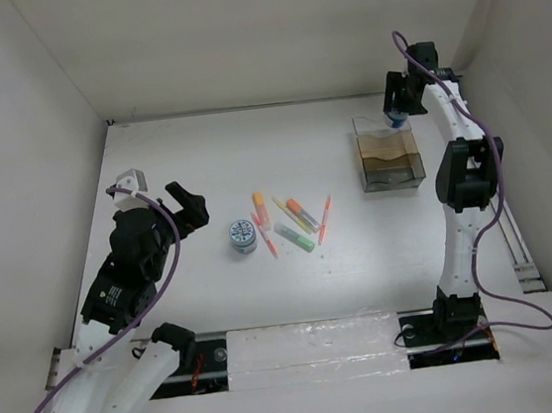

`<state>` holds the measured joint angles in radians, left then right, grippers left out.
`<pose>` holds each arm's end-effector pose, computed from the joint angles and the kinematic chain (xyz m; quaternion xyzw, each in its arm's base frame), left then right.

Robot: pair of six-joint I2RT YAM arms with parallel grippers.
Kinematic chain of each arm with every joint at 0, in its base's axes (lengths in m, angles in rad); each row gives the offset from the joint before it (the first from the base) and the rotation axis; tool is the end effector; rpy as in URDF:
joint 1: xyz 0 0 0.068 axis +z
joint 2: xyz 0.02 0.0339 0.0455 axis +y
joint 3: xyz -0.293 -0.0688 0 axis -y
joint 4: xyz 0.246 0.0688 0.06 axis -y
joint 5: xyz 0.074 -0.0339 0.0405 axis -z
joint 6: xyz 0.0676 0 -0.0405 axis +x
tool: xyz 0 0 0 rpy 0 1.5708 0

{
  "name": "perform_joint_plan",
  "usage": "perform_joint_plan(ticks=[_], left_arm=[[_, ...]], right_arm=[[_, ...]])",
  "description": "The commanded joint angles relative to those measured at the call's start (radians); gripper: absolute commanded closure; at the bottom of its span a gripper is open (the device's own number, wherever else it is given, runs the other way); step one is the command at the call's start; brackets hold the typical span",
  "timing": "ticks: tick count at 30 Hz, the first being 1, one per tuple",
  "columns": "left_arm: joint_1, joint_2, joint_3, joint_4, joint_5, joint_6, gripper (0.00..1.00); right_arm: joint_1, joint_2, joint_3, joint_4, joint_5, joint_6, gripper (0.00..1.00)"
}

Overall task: Sort the stationery into containers
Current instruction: Place the stationery into the container

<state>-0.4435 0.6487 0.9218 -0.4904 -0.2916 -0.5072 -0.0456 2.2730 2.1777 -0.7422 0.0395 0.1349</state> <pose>0.1372 -0.0437 0.3847 -0.1155 0.7681 -0.1829 0.6028 0.5539 -0.0279 0.2683 0.0912 0.9289 -0.0024 0.3589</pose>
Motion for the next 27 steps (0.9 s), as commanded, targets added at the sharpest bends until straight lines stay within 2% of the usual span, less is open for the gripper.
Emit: perform_joint_plan(ticks=[1,17,23,25,27], left_arm=[[-0.001,-0.006,-0.011,0.027,-0.003,-0.005,0.0],[-0.001,-0.015,-0.011,0.027,0.006,-0.005,0.0],[-0.001,-0.024,-0.011,0.027,0.006,-0.005,0.0],[-0.001,-0.024,-0.011,0.027,0.006,-0.005,0.0],[-0.001,-0.024,-0.011,0.027,0.006,-0.005,0.0]], right_arm=[[0.003,-0.006,0.016,0.017,-0.02,-0.006,1.0],[0.012,0.013,0.036,-0.074,0.034,0.012,1.0],[0.021,0.059,0.07,-0.095,0.062,0.022,0.87],[0.03,0.059,0.07,-0.095,0.062,0.022,0.87],[0.03,0.059,0.07,-0.086,0.062,0.031,0.77]])
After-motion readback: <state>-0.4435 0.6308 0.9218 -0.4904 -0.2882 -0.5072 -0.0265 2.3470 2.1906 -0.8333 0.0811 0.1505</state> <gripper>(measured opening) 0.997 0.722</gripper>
